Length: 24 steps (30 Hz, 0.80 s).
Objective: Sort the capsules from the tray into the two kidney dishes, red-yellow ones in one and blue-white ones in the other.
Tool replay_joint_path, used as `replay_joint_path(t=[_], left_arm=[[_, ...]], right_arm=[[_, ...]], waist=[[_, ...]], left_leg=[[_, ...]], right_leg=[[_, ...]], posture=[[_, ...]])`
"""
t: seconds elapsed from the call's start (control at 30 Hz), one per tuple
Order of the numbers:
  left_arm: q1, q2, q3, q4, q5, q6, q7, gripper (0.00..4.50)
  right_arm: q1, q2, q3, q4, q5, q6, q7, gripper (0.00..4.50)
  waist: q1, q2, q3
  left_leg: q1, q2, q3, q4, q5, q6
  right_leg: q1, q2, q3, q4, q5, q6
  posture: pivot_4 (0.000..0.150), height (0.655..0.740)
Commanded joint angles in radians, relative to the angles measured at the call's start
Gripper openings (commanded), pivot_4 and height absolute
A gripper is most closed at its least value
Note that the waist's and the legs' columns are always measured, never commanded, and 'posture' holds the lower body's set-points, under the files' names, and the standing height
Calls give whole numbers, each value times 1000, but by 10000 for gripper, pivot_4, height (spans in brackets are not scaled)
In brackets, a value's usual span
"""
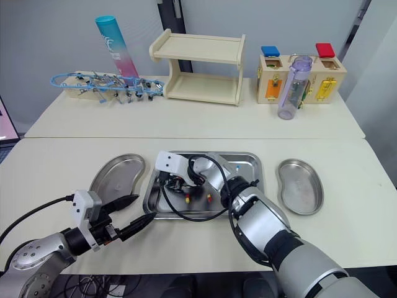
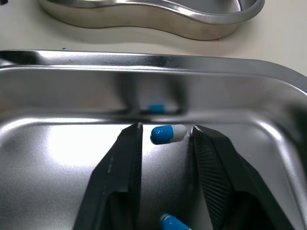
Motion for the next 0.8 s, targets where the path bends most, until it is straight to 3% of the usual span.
replay_joint_path(t=[0.03, 0.37, 0.53, 0.67, 0.8], left_arm=[[20, 10, 36, -16, -5, -17, -7, 45000], [11, 19, 42, 45, 10, -52, -33, 45000], [-7, 24, 44, 65, 9, -71, -52, 45000], [-38, 28, 35, 63, 3, -88, -76, 45000], [-81, 55, 5, 33, -22, -79, -139, 45000]], right_arm=[[-15, 19, -19, -10, -13, -16, -2, 7067], [-13, 13, -42, -44, -23, -38, 19, 6124], [11, -17, -51, -144, -8, -28, 72, 6124], [106, -99, -49, -392, 10, 39, 150, 6123], [326, -290, -86, -947, 65, 268, 246, 6123]], waist=[[0, 0, 0], [0, 1, 0], [0, 1, 0], [5, 0, 0], [23, -1, -1]], left_leg=[[0, 0, 0, 0, 0, 0], [0, 0, 0, 0, 0, 0], [-1, 0, 0, 0, 0, 0], [-1, 0, 0, 0, 0, 0], [-2, 0, -1, 1, 0, 0]], right_leg=[[0, 0, 0, 0, 0, 0], [-1, 0, 0, 0, 0, 0], [-1, 0, 0, 1, 0, 0], [-1, 0, 0, 0, 0, 0], [-1, 0, -1, -1, 0, 0]], posture=[[1500, 7400], [1500, 7400], [1500, 7400], [1500, 7400], [1500, 7400]])
